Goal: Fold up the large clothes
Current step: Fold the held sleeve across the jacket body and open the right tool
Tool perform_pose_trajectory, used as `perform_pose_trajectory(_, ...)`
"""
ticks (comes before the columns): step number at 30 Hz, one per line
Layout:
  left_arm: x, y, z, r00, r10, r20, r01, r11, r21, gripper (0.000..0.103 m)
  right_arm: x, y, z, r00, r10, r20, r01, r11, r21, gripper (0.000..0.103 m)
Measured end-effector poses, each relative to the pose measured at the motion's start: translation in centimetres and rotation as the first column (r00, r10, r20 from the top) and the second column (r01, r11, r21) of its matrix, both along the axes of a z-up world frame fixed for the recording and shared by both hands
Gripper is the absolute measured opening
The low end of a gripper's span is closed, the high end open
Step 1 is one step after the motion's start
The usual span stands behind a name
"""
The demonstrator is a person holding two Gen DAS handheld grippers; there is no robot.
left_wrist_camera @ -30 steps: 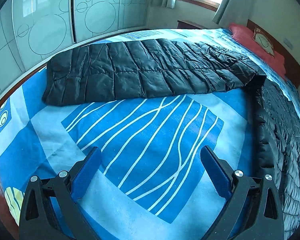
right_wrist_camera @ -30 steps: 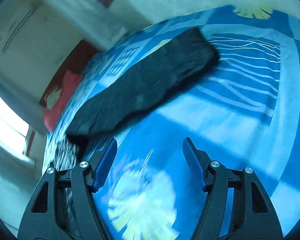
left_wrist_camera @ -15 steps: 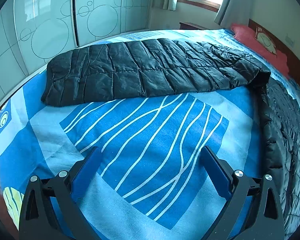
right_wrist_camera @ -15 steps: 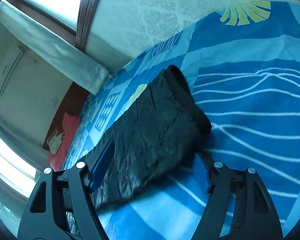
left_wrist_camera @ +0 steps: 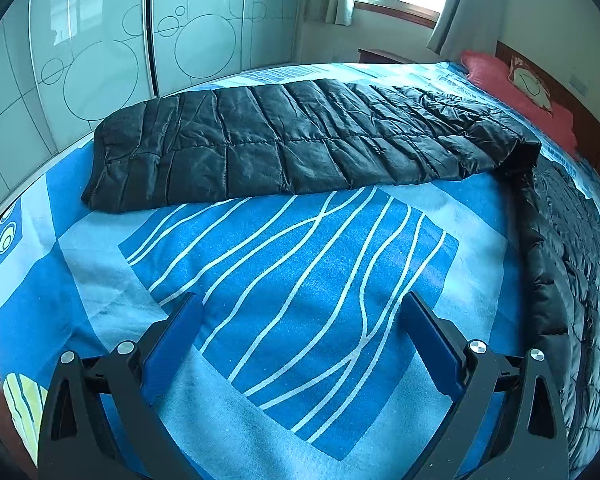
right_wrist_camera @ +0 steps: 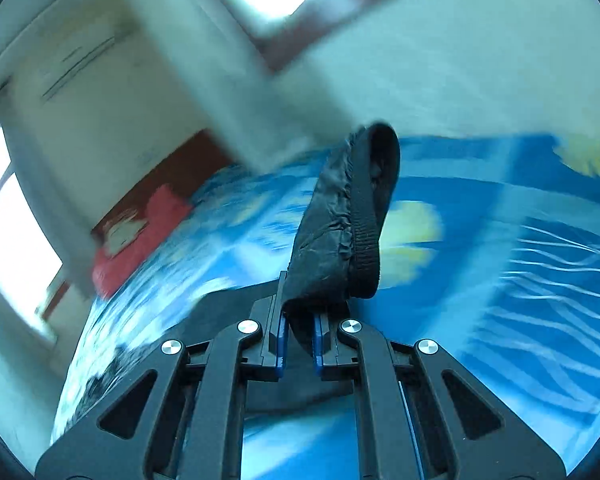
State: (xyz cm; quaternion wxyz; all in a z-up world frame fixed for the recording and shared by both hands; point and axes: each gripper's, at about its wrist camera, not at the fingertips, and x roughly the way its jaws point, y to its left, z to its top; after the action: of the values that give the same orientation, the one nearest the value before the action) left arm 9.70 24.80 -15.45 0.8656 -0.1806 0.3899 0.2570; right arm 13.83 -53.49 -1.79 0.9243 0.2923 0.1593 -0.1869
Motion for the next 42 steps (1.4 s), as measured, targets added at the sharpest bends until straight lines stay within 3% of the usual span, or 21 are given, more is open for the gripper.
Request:
perform_pose_trajectory(4, 0.0, -0.1, 0.0, 1.000, 0.001, 0.003, -0.001, 1.000, 0.004, 0.098, 4.5, 9.0, 2.0, 0.984, 0.178, -0.027, -0.179, 0.979, -0.092, 0.009)
perform_pose_trajectory(9, -0.1, 0.0, 0.0, 1.000, 0.001, 0.010, -0.001, 1.000, 0.004, 0.098, 9.8, 21.4, 2.0, 0.922, 0.375, -0.090, -0.385, 0.911, -0.148, 0.008)
perform_pose_trajectory(14, -0.3, 0.3, -0.2, 1.000, 0.000, 0.026, 0.001, 1.000, -0.004, 0.098, 13.3, 32.6, 1.0, 0.841, 0.519, -0.155, -0.540, 0.824, -0.171, 0.008)
perform_pose_trajectory(17, -0.4, 0.3, -0.3, 1.000, 0.000, 0.030, 0.000, 1.000, -0.003, 0.098, 15.0, 39.1, 0.1, 0.774, 0.602, -0.194, -0.631, 0.756, -0.171, 0.008)
perform_pose_trajectory(21, -0.7, 0.3, -0.4, 0.999, -0.001, 0.038, 0.001, 1.000, -0.005, 0.098, 16.1, 45.4, -1.4, 0.698, 0.671, -0.251, -0.714, 0.681, -0.165, 0.008)
perform_pose_trajectory(23, -0.8, 0.4, -0.5, 0.999, 0.000, 0.041, 0.001, 1.000, -0.004, 0.098, 16.7, 47.6, -2.4, 0.660, 0.693, -0.292, -0.747, 0.646, -0.154, 0.008)
perform_pose_trajectory(28, -1.1, 0.3, -0.4, 0.999, 0.000, 0.045, 0.000, 1.000, -0.003, 0.098, 17.7, 51.5, -4.9, 0.608, 0.705, -0.365, -0.780, 0.616, -0.109, 0.008)
perform_pose_trajectory(33, -1.1, 0.2, -0.4, 0.999, 0.000, 0.045, 0.000, 1.000, -0.003, 0.098, 18.5, 53.3, -7.3, 0.532, 0.720, -0.445, -0.819, 0.571, -0.055, 0.013)
perform_pose_trajectory(36, -1.1, 0.2, -0.5, 0.999, 0.000, 0.044, 0.000, 1.000, -0.003, 0.098, 17.9, 52.9, -6.9, 0.514, 0.748, -0.420, -0.830, 0.557, -0.025, 0.027)
perform_pose_trajectory(37, -1.1, 0.2, -0.5, 0.999, 0.000, 0.045, 0.000, 1.000, -0.003, 0.098, 17.5, 52.6, -6.5, 0.508, 0.762, -0.401, -0.834, 0.551, -0.008, 0.040)
perform_pose_trajectory(38, -1.1, 0.2, -0.5, 0.999, 0.000, 0.044, 0.000, 1.000, -0.003, 0.098, 16.9, 52.2, -6.0, 0.501, 0.783, -0.368, -0.840, 0.543, 0.014, 0.063)
perform_pose_trajectory(39, -1.1, 0.2, -0.5, 0.999, 0.000, 0.044, 0.000, 1.000, -0.002, 0.098, 16.4, 51.7, -5.6, 0.502, 0.796, -0.339, -0.842, 0.540, 0.022, 0.068)
perform_pose_trajectory(42, -1.1, 0.2, -0.5, 0.999, 0.000, 0.045, 0.000, 1.000, -0.003, 0.098, 14.5, 49.7, -3.2, 0.507, 0.810, -0.293, -0.849, 0.529, -0.007, 0.068)
